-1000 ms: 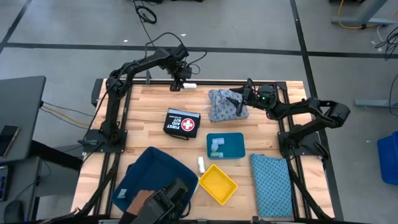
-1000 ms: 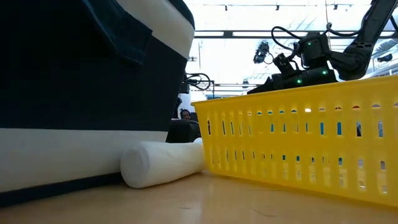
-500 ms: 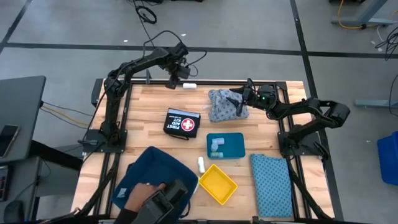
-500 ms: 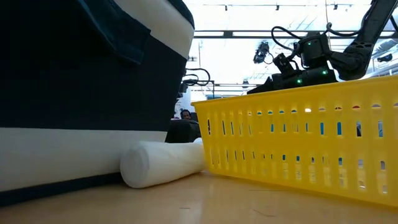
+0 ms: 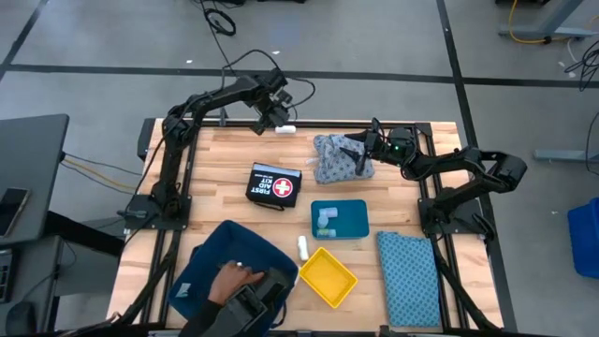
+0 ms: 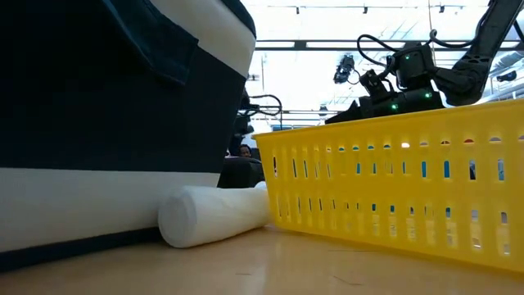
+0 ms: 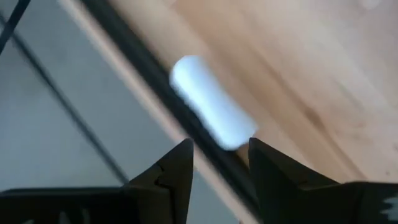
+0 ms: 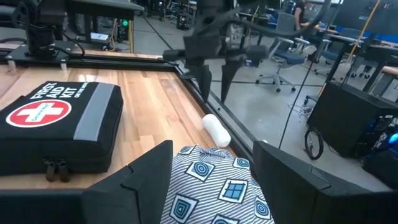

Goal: Pick & place medical supplies in basket/bin
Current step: Put the top white gauze into the yellow bin

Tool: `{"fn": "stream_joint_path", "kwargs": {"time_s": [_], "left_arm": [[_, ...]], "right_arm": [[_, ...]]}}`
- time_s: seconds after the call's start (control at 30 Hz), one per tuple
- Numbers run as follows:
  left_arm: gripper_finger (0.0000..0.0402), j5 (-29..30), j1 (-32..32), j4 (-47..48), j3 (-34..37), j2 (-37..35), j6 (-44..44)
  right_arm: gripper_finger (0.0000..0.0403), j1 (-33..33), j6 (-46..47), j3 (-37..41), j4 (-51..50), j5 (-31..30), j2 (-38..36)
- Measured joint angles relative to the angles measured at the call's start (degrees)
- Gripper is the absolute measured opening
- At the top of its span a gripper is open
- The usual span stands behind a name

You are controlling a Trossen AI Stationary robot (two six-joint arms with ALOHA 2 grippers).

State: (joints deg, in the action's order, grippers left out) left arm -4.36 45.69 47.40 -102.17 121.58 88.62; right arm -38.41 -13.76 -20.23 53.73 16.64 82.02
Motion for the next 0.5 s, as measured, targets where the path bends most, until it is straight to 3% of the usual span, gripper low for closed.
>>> {"fn": "stream_joint_path", "kwargs": {"time_s": [0.17,0.5], "left_arm": [[0.0140,-2.0,0.0,1.2,0.0,2.6,0.4],[0.0154,-7.4,0.0,0.6,0.0,3.0,-7.1]], "right_arm": [[0.0233,0.0,1.1,0.0,0.0,0.7,0.0],[0.0233,0.0,1.1,0.0,0.0,1.8,0.0]]}}
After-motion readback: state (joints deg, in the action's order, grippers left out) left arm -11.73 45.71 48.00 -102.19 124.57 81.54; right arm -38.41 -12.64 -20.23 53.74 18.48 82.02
